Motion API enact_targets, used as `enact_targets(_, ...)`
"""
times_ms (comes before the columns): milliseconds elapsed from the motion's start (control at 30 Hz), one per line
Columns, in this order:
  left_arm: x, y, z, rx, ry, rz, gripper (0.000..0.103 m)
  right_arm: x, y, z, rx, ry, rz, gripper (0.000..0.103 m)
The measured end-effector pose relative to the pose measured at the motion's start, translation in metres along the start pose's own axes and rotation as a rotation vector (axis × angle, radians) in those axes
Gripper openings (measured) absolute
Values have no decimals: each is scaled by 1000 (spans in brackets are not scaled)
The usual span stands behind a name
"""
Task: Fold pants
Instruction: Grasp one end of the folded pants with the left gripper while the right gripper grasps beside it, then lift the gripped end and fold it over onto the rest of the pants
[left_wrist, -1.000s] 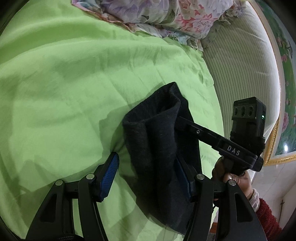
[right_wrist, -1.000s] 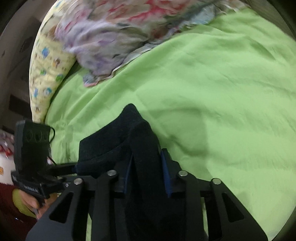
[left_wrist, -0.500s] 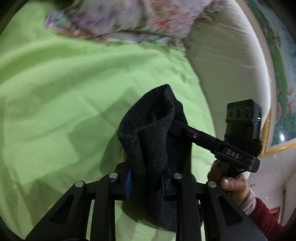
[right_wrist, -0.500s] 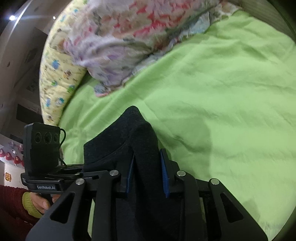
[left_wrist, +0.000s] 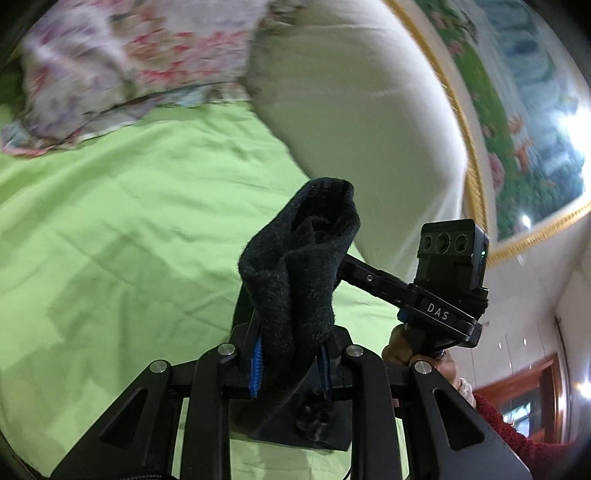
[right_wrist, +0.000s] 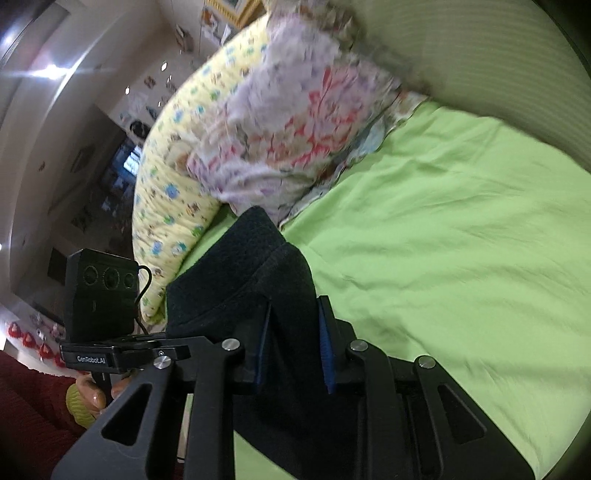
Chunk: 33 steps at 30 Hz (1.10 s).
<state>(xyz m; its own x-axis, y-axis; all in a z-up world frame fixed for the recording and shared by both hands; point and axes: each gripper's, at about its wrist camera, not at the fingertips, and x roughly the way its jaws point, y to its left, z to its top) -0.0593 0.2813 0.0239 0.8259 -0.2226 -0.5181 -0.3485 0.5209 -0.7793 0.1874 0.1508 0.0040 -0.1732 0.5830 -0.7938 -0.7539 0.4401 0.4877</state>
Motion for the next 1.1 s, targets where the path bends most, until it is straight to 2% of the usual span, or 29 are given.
enact_targets(300, 26, -79, -35, 150, 94, -60, 23, -86, -11, -53, 70, -177, -24, 24)
enact_targets(567, 64, -132, -83, 271, 209, -86, 23, -142, -36, -112, 161, -279, -65, 20)
enact_targets(867, 108, -169, -143, 391, 330, -77, 23, -174, -60, -175, 282, -348, -104, 15)
enact_targets(1100, 136, -177, -180, 448, 419, -52, 23, -183, -76, -218, 372, -382, -116, 11)
